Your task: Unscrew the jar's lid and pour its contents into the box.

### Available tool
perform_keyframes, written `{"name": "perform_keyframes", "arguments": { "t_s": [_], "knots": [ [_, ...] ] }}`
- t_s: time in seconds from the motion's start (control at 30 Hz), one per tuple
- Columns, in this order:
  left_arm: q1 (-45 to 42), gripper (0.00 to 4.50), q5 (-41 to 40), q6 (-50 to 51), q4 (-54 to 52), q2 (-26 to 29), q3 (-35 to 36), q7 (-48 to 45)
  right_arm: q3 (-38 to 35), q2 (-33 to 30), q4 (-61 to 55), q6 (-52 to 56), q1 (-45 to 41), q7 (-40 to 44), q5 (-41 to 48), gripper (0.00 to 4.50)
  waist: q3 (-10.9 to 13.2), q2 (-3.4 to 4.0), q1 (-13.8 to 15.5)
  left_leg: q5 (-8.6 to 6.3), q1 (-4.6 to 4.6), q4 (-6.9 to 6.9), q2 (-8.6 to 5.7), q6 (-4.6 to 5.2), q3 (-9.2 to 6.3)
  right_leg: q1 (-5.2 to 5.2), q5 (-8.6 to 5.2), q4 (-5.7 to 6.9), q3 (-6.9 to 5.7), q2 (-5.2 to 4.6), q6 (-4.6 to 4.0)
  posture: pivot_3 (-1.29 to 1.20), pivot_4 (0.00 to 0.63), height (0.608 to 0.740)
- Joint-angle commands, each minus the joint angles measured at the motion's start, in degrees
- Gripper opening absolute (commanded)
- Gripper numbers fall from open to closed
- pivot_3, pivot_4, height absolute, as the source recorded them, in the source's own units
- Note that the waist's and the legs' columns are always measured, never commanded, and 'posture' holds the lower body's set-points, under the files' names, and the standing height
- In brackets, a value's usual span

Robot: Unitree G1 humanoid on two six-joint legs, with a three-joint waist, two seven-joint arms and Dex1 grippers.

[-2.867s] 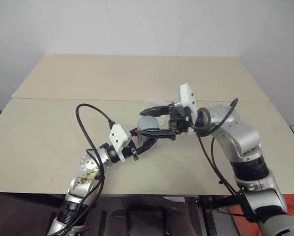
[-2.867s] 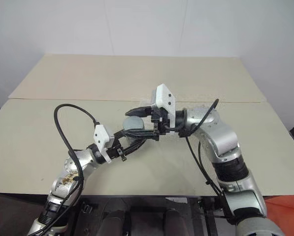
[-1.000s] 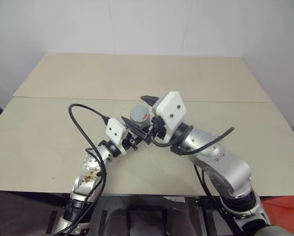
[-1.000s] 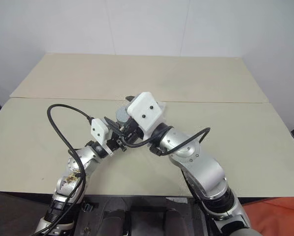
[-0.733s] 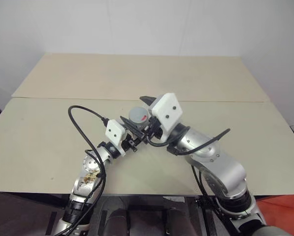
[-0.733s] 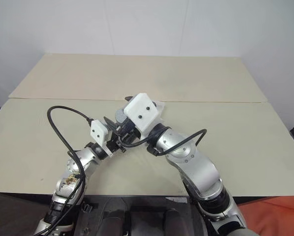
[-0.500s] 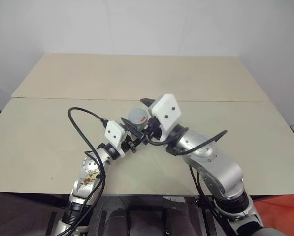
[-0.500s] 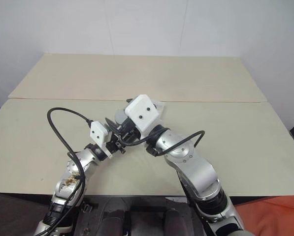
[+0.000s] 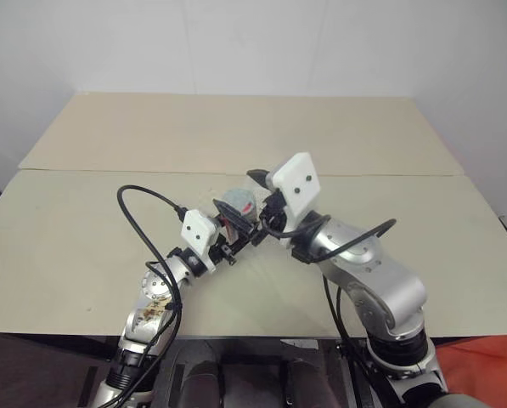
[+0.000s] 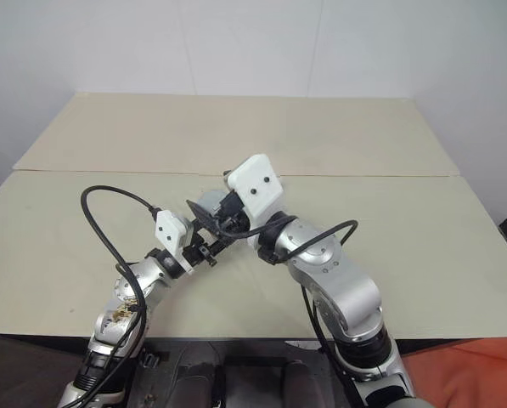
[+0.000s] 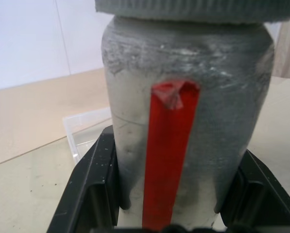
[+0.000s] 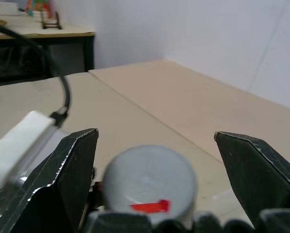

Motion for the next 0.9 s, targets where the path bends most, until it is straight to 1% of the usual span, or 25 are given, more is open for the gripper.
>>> {"name": "perform_keyframes", "arguments": {
  "t_s": [0.03,0.43,0.53,0.63,0.67,0.77,0.9],
  "knots": [
    [-1.10,2.17,-0.18,-1.43,-1.81,-0.14,-0.04,-0.13,0.54,-0.06,-1.78,-1.00,0.07,0.49,-0.30,4.48,0.00,0.00,0.00,0.00,0.00,0.00,0.00,0.00,0.00,0.00,0.00,0.00,0.00,0.00,0.00,0.00,0.150,0.740],
    [-1.25,2.17,-0.29,-1.52,-1.49,-0.07,0.08,-0.41,-0.57,1.46,-0.39,-1.40,0.49,-1.55,-1.32,4.48,0.00,0.00,0.01,0.00,-0.01,0.00,0.00,0.00,0.00,-0.01,0.00,-0.01,0.00,0.00,0.00,0.00,0.150,0.740],
    [-1.26,2.17,-0.32,-1.54,-1.49,-0.09,0.07,-0.45,-1.04,2.03,-0.07,-1.23,0.73,-2.21,-1.66,3.91,0.00,0.00,0.01,0.00,-0.01,0.00,0.00,0.00,0.00,-0.01,0.00,-0.01,-0.01,0.00,0.00,0.00,0.150,0.740],
    [-1.29,2.17,-0.41,-1.41,-1.68,-0.13,0.05,-0.43,-0.55,1.49,0.31,-1.68,0.82,-2.12,-2.38,2.87,0.00,0.00,0.01,0.00,-0.02,0.00,0.00,0.00,0.00,-0.02,0.00,-0.01,-0.01,0.00,0.00,0.00,0.150,0.740],
    [-1.26,2.17,-0.41,-1.41,-1.72,-0.12,0.02,-0.46,-0.43,1.41,0.36,-1.86,0.86,-2.16,-2.60,2.77,0.00,0.00,0.00,0.00,-0.03,0.00,0.00,0.00,0.00,-0.02,0.00,-0.01,-0.01,0.00,0.00,0.00,0.150,0.740],
    [-1.15,2.17,-0.41,-1.41,-1.76,-0.08,-0.02,-0.51,-0.42,1.44,0.42,-2.01,0.95,-2.14,-2.73,2.77,0.00,0.00,0.00,0.00,-0.03,0.00,0.00,0.00,0.00,-0.02,0.00,-0.01,-0.01,0.00,0.00,0.00,0.150,0.740],
    [-0.68,2.17,-0.22,-1.82,-1.65,0.16,-0.16,-0.82,-1.28,0.35,0.53,-2.80,0.68,-0.06,-1.70,2.77,0.00,0.00,0.02,0.00,-0.04,0.00,0.00,0.00,0.00,-0.02,0.00,-0.02,-0.01,0.00,0.00,0.00,0.150,0.740]
  ]
}}
